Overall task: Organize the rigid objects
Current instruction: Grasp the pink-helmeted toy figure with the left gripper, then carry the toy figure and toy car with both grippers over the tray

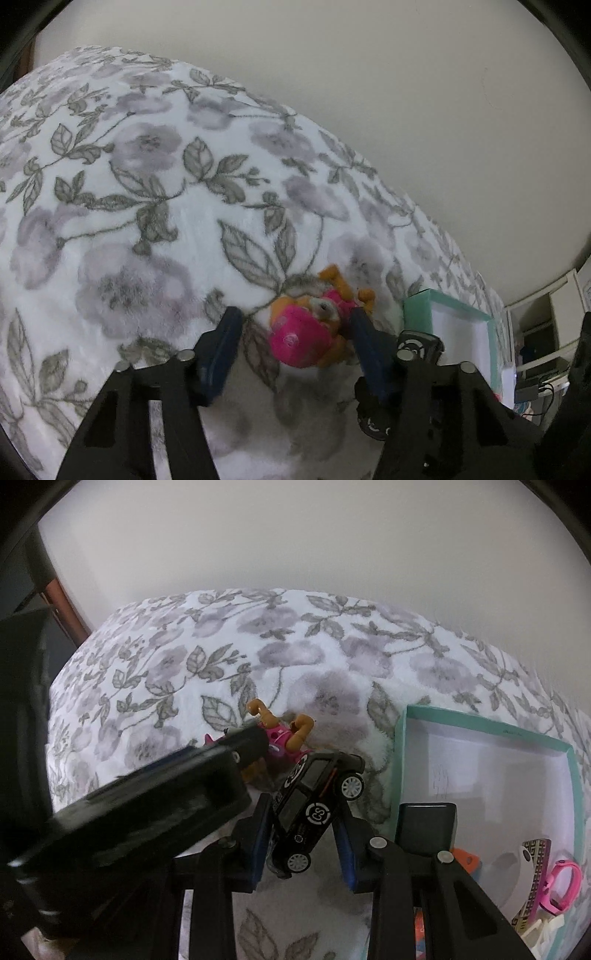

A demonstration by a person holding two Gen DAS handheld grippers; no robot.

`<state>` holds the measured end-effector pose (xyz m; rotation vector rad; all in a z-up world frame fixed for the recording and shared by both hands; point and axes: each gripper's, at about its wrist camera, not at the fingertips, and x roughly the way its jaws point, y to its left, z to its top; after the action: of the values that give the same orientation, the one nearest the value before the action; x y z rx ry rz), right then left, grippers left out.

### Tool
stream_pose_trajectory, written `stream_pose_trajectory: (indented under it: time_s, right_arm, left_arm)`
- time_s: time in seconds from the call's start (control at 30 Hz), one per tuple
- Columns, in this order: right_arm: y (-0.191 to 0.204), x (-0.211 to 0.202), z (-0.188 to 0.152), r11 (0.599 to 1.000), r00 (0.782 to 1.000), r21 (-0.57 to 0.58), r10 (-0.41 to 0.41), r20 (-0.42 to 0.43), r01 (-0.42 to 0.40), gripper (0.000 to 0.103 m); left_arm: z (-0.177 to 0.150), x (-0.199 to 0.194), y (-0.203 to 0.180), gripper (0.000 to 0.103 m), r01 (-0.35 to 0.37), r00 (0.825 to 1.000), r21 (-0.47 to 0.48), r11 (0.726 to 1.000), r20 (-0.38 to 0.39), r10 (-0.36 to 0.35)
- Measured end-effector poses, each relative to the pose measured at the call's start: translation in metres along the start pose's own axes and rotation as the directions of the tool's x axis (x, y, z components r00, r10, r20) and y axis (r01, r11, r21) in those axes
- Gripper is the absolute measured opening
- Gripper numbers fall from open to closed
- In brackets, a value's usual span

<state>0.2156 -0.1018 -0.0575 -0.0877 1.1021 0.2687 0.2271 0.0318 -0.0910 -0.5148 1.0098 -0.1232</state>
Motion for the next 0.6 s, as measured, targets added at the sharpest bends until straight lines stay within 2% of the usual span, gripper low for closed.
stream_pose_trajectory:
  time_s: [0.07, 0.23, 0.33, 0.43, 0.6]
  right_arm:
    - [0.0, 0.0, 0.0, 1.0, 1.0, 0.003, 0.003, 0.001, -0.003, 0.034]
    - [-0.001, 0.0, 0.0, 1.0, 1.0, 0.007, 0.006, 0.0, -0.006, 0.035]
    - [-0.001, -0.001, -0.001, 1.0, 1.0, 0.015, 0.015, 0.001, -0.015, 0.035]
    - [0.0, -0.002, -0.004, 0.999, 1.0, 0.025, 0.029, 0.001, -0.029, 0.034]
    - [-0.001, -0.009, -0.012, 0.996, 0.998, 0.061, 0.062, -0.003, -0.062, 0.034]
  left_arm:
    - [0.0, -0.001, 0.001, 0.041, 0.026, 1.0, -0.002, 1.0, 0.001, -0.026]
    - [-0.003, -0.004, -0.005, 0.041, 0.011, 1.0, 0.046, 0.999, 0.007, -0.011]
    - [-0.001, -0.009, -0.004, 0.041, -0.005, 1.0, 0.032, 0.999, 0.009, 0.005]
    - [0.002, -0.02, 0.001, 0.041, -0.051, 0.998, 0.029, 0.998, 0.026, 0.05]
    - [0.004, -0.035, 0.014, 0.041, -0.085, 0.996, -0.032, 0.996, 0.017, 0.085]
